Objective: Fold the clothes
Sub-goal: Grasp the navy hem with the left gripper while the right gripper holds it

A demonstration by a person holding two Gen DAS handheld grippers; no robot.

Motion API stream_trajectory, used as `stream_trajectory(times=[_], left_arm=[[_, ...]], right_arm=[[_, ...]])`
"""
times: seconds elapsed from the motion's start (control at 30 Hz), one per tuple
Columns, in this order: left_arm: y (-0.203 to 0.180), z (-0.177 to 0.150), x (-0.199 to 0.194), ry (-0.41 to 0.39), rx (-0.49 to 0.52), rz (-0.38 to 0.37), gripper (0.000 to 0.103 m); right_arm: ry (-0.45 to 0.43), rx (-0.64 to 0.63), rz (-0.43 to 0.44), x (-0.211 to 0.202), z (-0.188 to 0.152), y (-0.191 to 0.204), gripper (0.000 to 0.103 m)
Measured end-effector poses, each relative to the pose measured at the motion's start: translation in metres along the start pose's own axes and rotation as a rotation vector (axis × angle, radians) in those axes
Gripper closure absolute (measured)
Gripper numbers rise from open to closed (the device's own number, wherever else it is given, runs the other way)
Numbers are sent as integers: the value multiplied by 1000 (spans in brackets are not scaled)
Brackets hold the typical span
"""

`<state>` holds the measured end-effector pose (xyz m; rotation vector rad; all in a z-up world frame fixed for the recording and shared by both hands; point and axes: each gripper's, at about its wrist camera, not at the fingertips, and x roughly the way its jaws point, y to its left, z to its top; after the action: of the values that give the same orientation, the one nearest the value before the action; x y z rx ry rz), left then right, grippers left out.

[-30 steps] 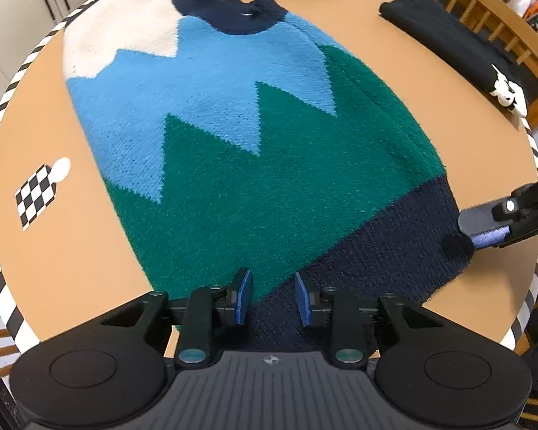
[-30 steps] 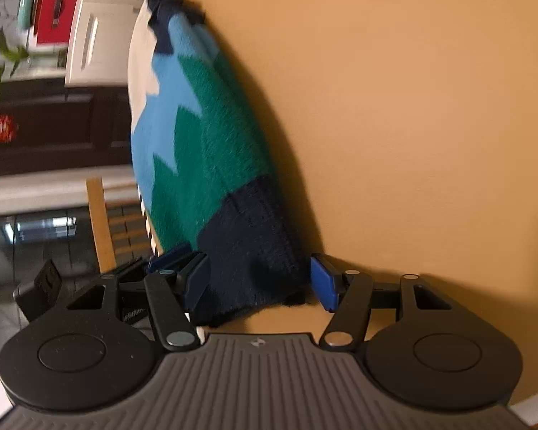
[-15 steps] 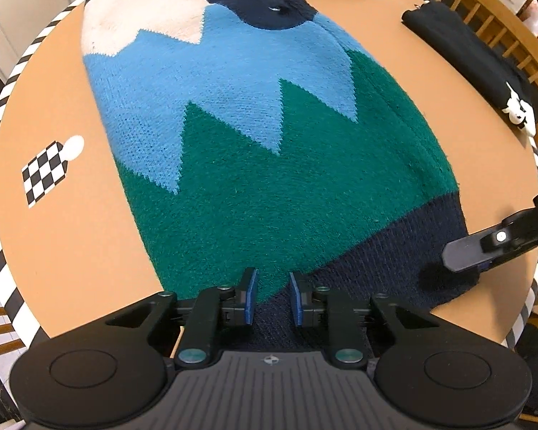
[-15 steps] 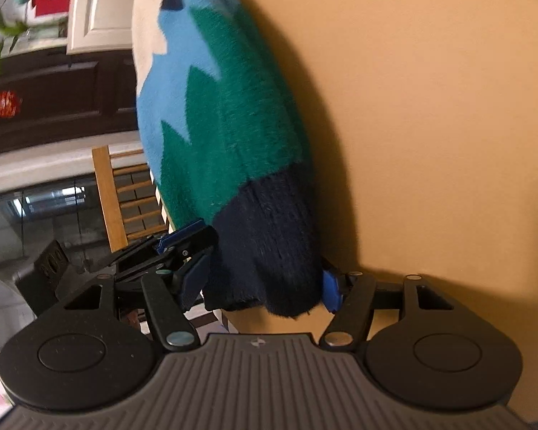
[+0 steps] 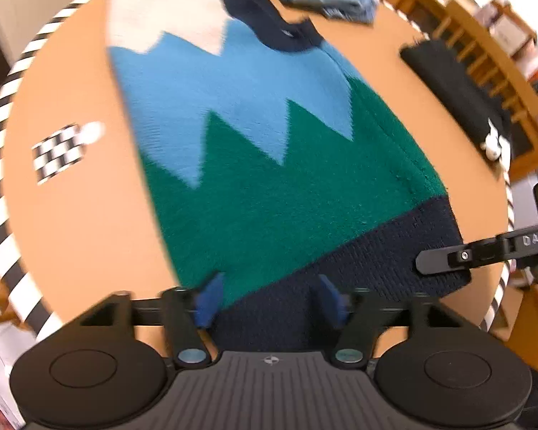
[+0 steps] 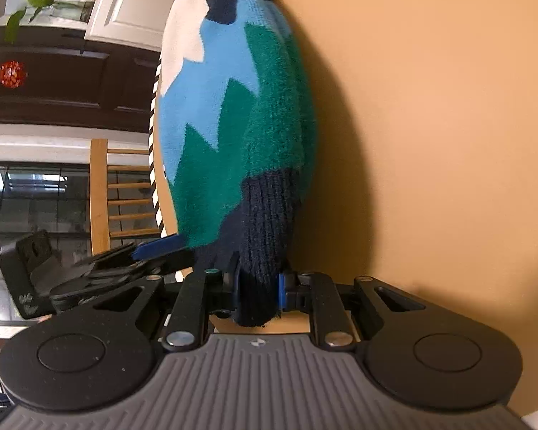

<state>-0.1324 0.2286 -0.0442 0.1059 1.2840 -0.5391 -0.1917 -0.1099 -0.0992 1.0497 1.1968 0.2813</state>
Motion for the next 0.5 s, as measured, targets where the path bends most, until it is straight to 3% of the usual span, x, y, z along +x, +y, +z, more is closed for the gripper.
stream_trajectory(times=[0.07,0.1,0.3,0.5], left_arm=[[11,-14,-6,-17,-54,17,28],[20,-22,-7,-17,-111,-9,29],[67,-66,19,49,-519,-270,47],[75,-87,35,-20,-615,-398,48]], right_arm=[[10,6,5,-3,3,-2,84],[10,11,13,-5,4,-3,84],[43,16,10,-5,9,-6,84],[77,12,3,-1,14,-4,84]])
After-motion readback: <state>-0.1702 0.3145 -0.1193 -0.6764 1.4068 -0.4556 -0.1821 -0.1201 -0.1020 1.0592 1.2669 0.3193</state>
